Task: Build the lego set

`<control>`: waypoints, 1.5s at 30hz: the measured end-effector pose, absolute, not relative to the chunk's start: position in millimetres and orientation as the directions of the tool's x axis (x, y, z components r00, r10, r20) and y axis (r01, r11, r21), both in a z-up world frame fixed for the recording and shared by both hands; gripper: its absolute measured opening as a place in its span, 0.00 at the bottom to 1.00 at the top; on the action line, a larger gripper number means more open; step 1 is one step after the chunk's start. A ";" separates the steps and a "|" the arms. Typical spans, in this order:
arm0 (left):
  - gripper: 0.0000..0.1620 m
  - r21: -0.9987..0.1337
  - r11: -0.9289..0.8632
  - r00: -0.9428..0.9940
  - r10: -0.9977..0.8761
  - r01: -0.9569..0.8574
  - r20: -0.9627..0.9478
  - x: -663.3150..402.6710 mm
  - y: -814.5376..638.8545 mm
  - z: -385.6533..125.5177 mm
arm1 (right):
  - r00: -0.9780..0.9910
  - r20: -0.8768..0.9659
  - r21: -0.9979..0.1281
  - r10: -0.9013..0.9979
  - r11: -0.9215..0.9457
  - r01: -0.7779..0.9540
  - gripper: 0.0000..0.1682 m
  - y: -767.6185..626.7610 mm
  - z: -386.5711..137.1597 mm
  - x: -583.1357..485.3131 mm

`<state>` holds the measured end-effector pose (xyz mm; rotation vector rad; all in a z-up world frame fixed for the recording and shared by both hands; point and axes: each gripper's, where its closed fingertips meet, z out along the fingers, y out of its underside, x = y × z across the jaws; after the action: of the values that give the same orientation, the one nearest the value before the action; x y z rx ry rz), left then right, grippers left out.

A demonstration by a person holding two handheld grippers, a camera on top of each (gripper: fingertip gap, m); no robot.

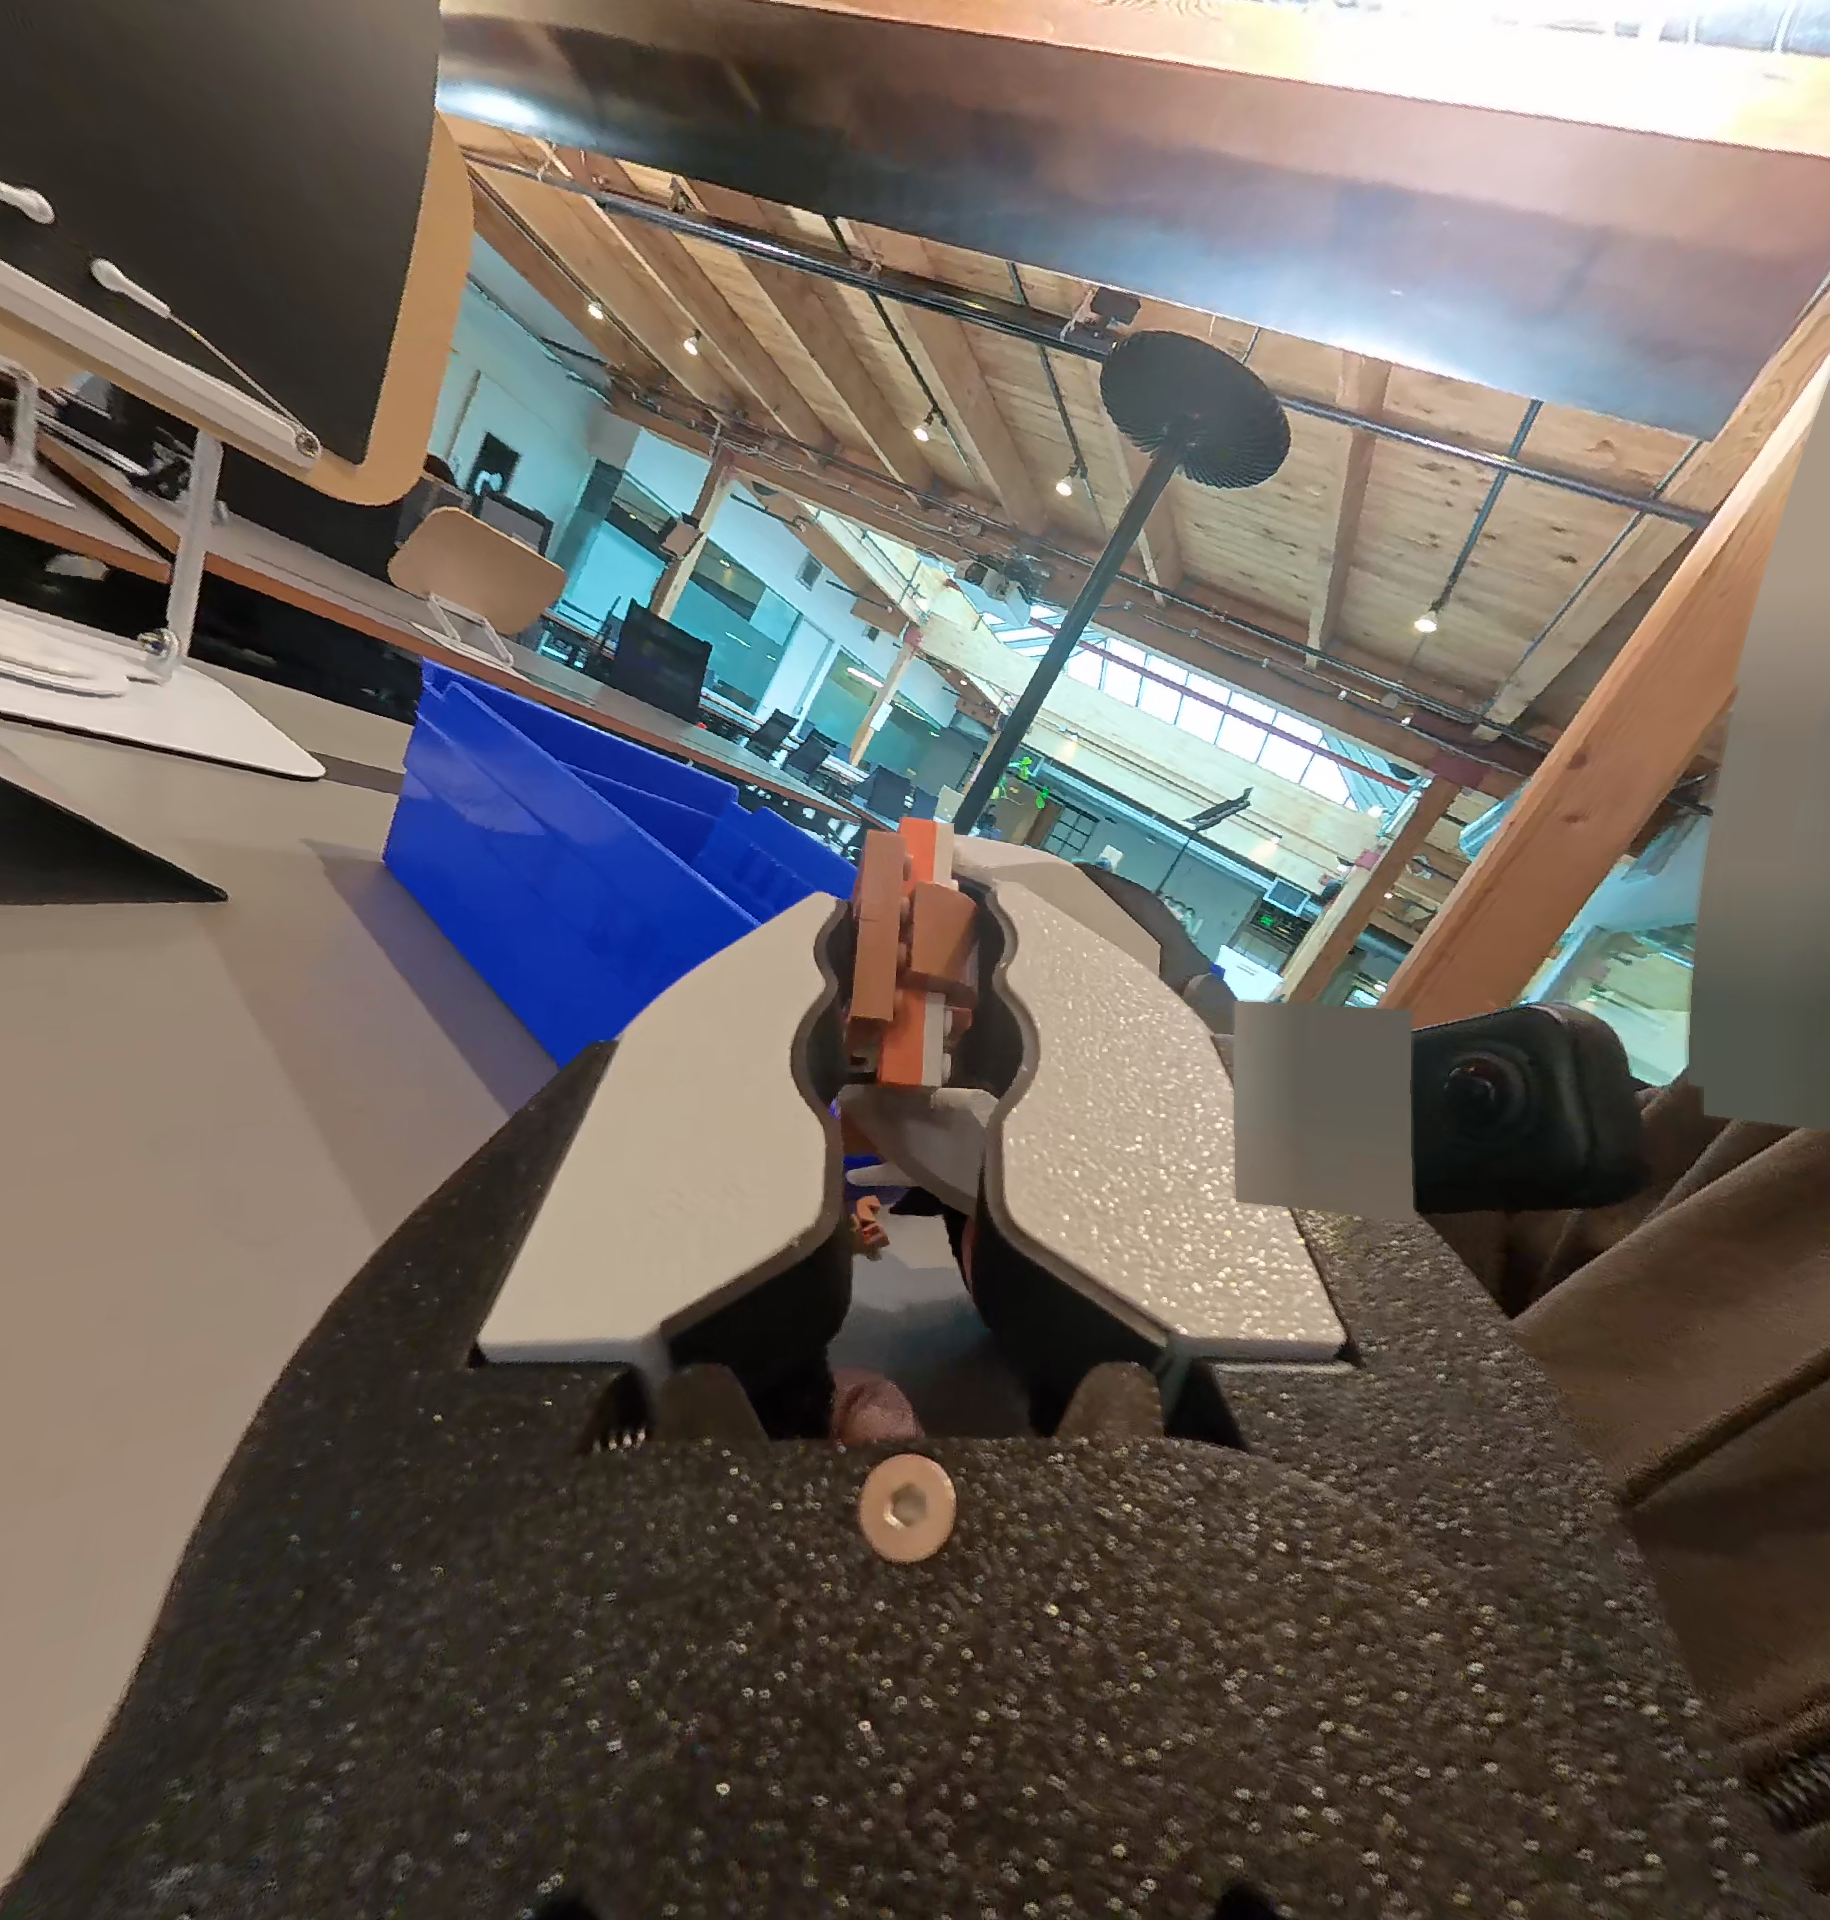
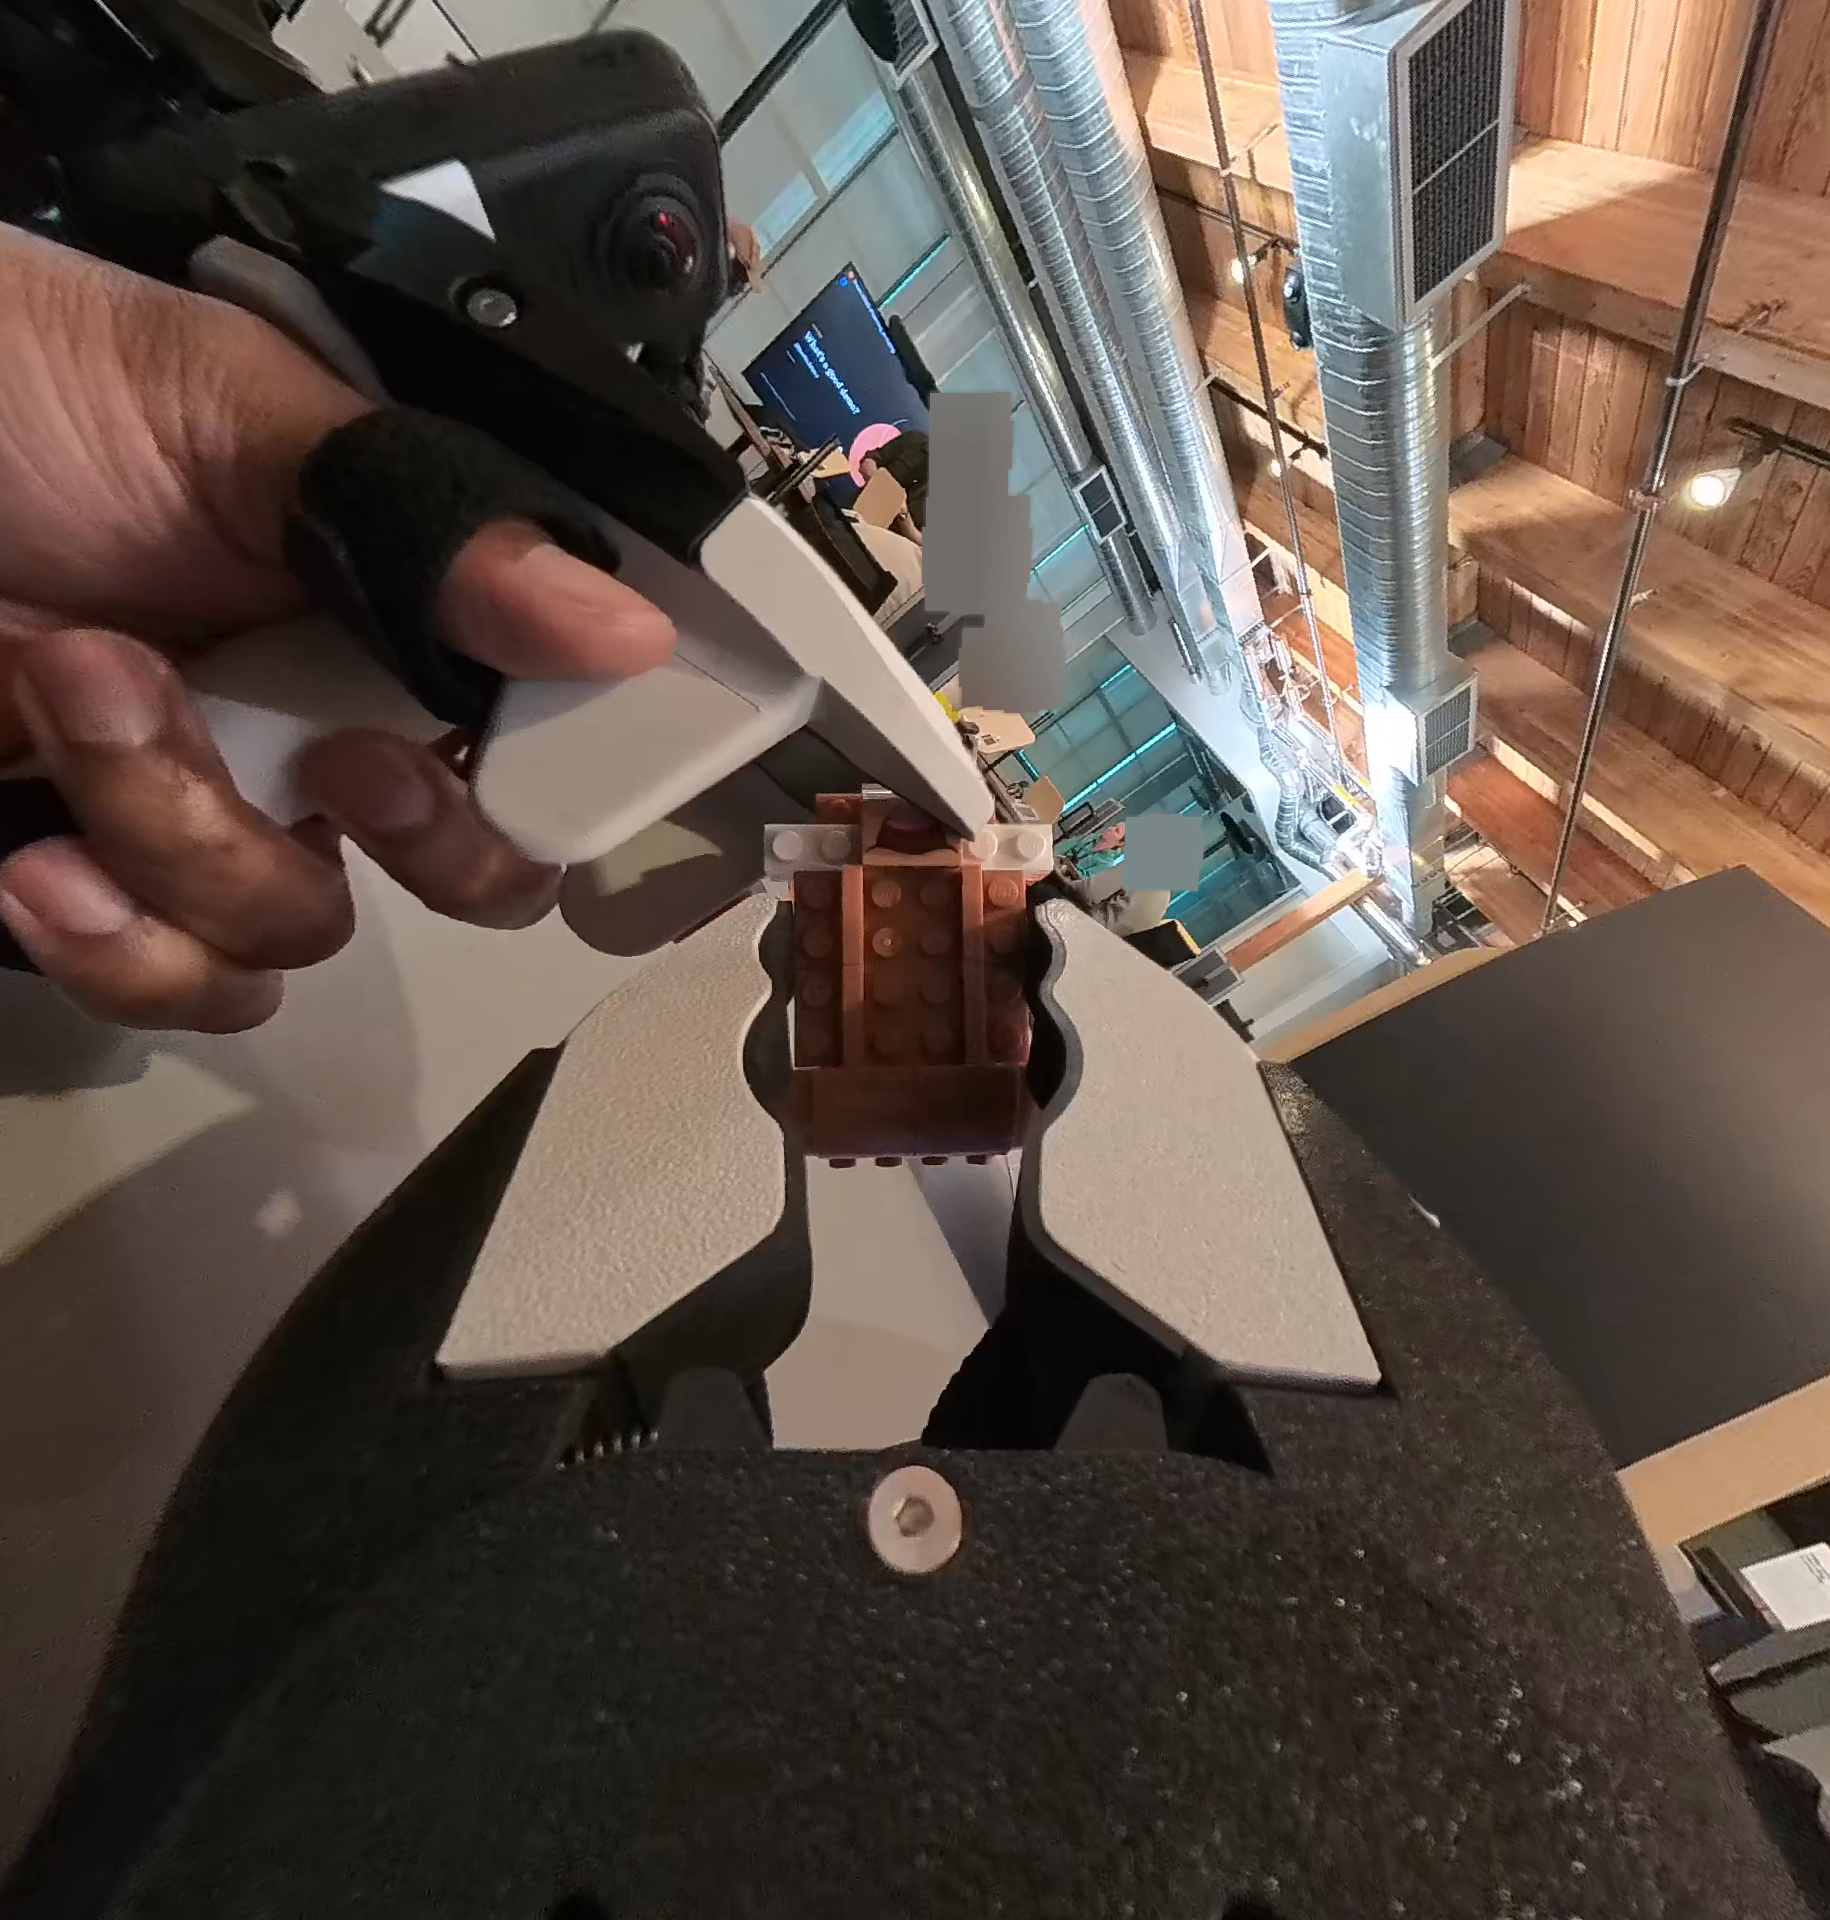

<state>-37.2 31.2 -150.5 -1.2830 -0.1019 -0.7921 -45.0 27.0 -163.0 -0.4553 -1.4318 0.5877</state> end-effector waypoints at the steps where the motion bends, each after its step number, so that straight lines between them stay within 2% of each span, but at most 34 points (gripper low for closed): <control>1: 0.14 -0.820 0.072 0.748 -0.461 0.567 0.477 -37.3 31.4 -150.7 | 0.040 0.778 -0.621 0.626 0.778 -0.101 0.25 27.2 -163.2 -45.0; 11: 0.14 -0.834 0.063 0.761 -0.451 0.549 0.467 -37.4 31.6 -151.7 | 0.036 0.770 -0.632 0.637 0.768 -0.102 0.25 26.8 -163.7 -44.6; 22: 0.14 -0.793 0.062 0.702 -0.511 0.606 0.496 -36.4 28.9 -145.5 | 0.046 0.745 -0.656 0.666 0.743 -0.131 0.25 24.3 -157.4 -42.7; 31: 0.14 -0.819 0.072 0.716 -0.533 0.569 0.451 -33.1 22.3 -146.9 | 0.051 0.756 -0.641 0.653 0.753 -0.150 0.25 20.7 -154.9 -40.3; 45: 0.14 -0.795 0.098 0.697 -0.552 0.599 0.458 -32.9 21.1 -147.7 | 0.036 0.755 -0.640 0.654 0.749 -0.171 0.25 18.7 -155.1 -38.2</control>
<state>-32.9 21.1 -147.7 -1.2013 -0.0470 -0.8525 -38.2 18.7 -155.1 -0.4303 -1.4006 0.6639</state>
